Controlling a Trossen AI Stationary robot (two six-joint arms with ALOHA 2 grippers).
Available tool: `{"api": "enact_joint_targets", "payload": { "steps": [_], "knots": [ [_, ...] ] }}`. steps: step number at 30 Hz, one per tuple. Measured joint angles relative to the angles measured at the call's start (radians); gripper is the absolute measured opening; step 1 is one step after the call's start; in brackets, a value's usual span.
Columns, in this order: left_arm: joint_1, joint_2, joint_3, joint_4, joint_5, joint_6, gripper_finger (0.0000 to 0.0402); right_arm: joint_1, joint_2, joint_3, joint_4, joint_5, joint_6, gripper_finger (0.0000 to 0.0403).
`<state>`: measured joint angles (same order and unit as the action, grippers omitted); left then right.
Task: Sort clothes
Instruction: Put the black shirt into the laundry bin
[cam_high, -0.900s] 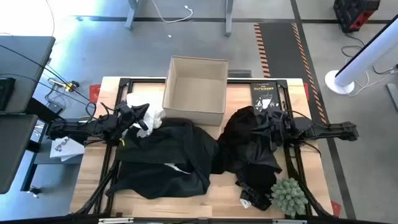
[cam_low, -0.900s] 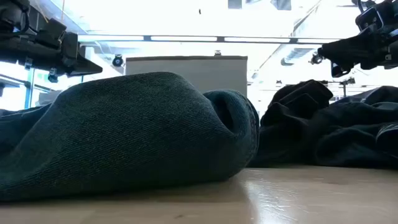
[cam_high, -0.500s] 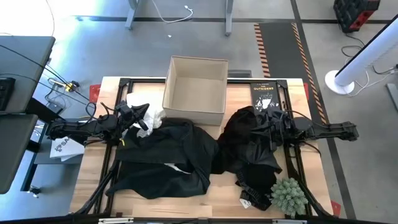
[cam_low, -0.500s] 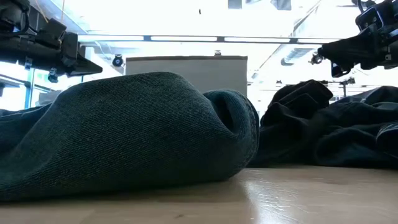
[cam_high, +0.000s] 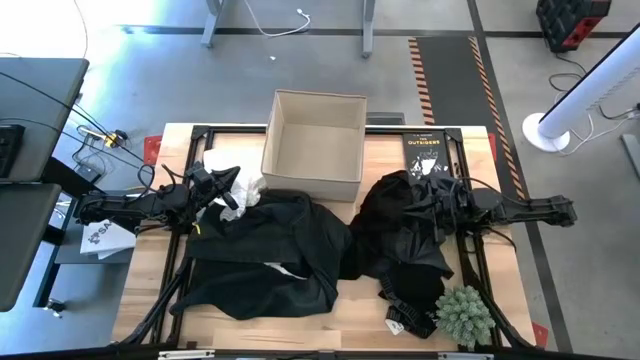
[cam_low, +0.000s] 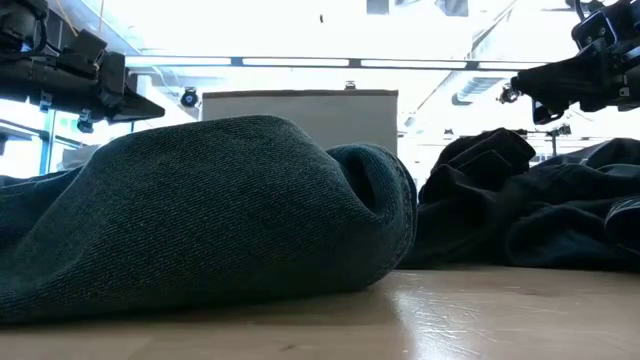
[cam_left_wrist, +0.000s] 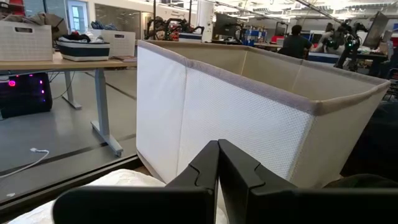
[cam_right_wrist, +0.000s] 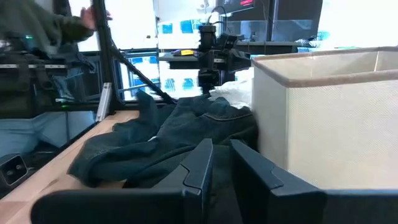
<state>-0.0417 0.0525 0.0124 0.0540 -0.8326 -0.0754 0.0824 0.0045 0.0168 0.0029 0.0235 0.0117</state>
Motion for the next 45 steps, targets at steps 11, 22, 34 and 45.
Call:
{"api": "enact_joint_targets", "payload": {
  "steps": [11, 22, 34, 45],
  "knots": [
    [0.000, 0.000, 0.000, 0.000, 0.000, 0.000, 0.0007, -0.006, 0.001, 0.013, 0.310, -0.144, -0.134, 0.0053],
    [0.000, 0.000, 0.000, 0.000, 0.000, 0.000, 0.0007, -0.008, 0.142, 0.036, 0.636, 0.150, 0.038, 0.0053],
    [0.000, 0.000, 0.000, 0.000, 0.000, 0.000, 0.0007, -0.008, 0.711, 0.497, 0.635, -0.061, 0.055, 0.0053],
    [0.000, 0.000, 0.000, 0.000, 0.000, 0.000, 0.0007, -0.012, 0.951, 0.844, 0.555, -0.061, -0.074, 0.0053]
  ]
}}
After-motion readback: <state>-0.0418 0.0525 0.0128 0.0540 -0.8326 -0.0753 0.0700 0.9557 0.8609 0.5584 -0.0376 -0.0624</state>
